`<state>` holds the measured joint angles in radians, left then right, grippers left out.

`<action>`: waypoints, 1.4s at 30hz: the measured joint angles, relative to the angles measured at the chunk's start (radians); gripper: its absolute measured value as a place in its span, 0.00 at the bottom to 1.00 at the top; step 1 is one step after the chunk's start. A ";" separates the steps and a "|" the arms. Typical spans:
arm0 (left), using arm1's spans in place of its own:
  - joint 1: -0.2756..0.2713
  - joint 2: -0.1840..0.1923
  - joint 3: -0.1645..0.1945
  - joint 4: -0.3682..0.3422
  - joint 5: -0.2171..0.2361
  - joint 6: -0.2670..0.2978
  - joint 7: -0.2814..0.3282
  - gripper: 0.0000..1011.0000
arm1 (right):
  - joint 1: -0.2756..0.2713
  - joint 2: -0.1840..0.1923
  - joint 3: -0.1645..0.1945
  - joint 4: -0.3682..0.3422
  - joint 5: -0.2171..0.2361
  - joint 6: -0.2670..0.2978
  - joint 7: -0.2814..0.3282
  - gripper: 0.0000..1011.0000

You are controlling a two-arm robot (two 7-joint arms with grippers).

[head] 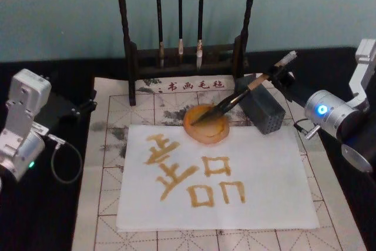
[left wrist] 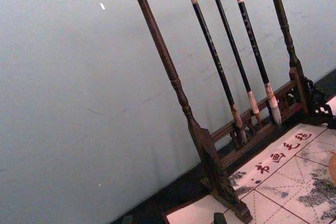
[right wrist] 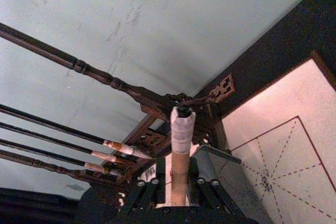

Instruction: Pick up the brush from the inkstone, write on the paper, then place the brush back to its original position.

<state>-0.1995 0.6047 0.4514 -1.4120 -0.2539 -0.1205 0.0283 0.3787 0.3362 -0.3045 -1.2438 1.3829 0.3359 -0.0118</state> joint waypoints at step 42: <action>0.000 0.000 0.000 0.000 0.000 0.000 0.000 0.99 | -0.040 0.049 -0.011 -0.047 0.024 -0.018 0.000 0.99</action>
<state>-0.1995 0.6047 0.4514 -1.4120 -0.2539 -0.1205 0.0283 0.3388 0.3856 -0.3158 -1.2909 1.4066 0.3180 -0.0122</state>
